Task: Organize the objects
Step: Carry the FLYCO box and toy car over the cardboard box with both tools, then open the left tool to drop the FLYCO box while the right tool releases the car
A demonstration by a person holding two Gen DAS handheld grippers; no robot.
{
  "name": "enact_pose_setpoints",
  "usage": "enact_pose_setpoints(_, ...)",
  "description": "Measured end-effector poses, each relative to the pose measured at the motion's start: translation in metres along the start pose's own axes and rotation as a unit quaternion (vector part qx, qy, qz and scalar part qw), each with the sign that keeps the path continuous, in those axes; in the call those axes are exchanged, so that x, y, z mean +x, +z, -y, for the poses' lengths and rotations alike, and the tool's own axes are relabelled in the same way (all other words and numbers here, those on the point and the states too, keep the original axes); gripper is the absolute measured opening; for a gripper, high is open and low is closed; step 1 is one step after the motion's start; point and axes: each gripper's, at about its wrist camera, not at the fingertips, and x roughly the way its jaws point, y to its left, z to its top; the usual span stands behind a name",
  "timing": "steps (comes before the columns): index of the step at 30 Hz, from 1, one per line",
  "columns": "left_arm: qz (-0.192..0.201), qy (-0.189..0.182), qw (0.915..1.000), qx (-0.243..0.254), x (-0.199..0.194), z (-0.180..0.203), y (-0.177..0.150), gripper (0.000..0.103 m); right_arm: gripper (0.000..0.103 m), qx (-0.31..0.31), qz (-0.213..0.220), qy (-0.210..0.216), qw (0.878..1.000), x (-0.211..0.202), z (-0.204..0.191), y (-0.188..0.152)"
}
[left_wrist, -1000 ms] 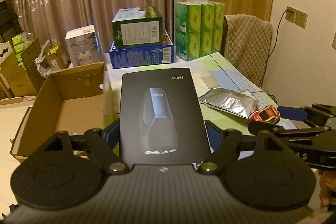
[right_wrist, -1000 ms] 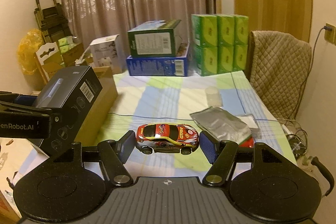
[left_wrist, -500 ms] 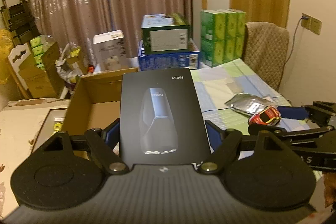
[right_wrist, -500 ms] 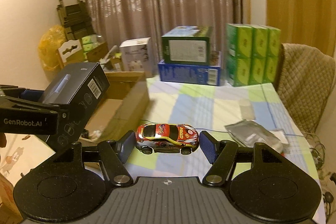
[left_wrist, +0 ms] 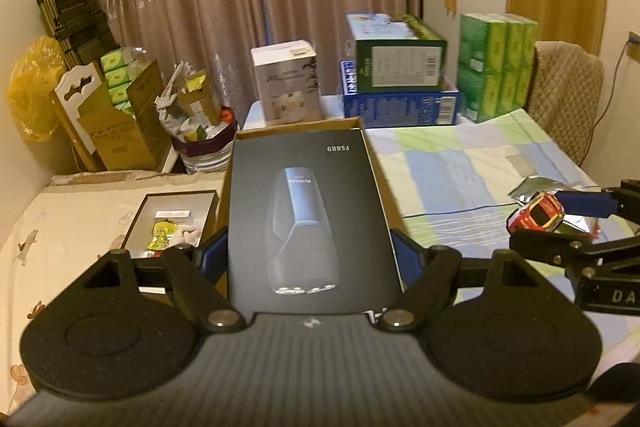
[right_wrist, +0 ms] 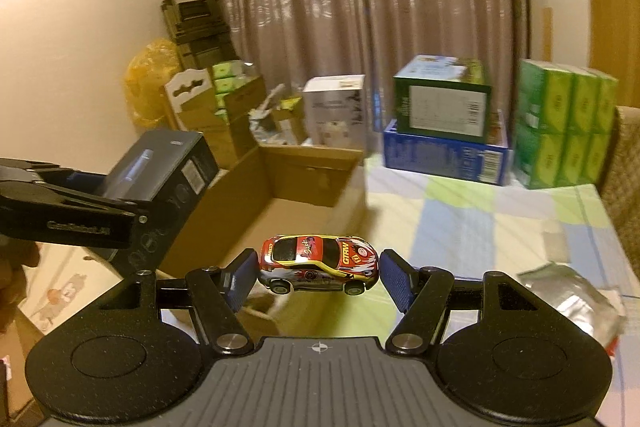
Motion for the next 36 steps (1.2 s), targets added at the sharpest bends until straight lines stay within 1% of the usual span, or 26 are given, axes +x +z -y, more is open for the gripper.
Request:
enact_pose_setpoints(7,-0.013,0.009,0.9999,0.0,0.032,-0.029,0.008,0.078,0.064,-0.008,-0.013,0.024,1.0,0.041,-0.017,0.011)
enact_pose_setpoints(14,-0.029,0.005,0.9995,0.009,0.063,-0.036,0.006,0.079,0.064,-0.004,-0.031,0.031,0.999,0.076,-0.016,0.01)
enact_pose_setpoints(25,-0.047,0.0,0.9988,0.009,0.098,-0.043,-0.005,0.079,0.064,0.001,-0.046,0.031,0.998,0.106,-0.012,0.006)
enact_pose_setpoints(29,-0.047,-0.001,0.9988,0.009,0.106,-0.044,-0.007,0.079,0.064,0.003,-0.05,0.03,0.998,0.113,-0.011,0.006)
enact_pose_setpoints(31,-0.049,-0.006,0.9988,0.006,0.109,-0.045,-0.007,0.08,0.064,0.003,-0.05,0.028,0.998,0.114,-0.011,0.005)
enact_pose_setpoints(32,-0.048,-0.004,0.9988,0.003,0.111,-0.045,-0.008,0.086,0.064,0.004,-0.052,0.028,0.998,0.115,-0.01,0.005)
enact_pose_setpoints(33,-0.046,0.001,0.999,0.001,0.111,-0.046,-0.008,0.09,0.064,0.006,-0.052,0.028,0.998,0.116,-0.01,0.005)
enact_pose_setpoints(36,-0.042,0.005,0.9991,0.0,0.111,-0.047,-0.01,0.09,0.064,0.01,-0.053,0.028,0.998,0.118,-0.008,0.005)
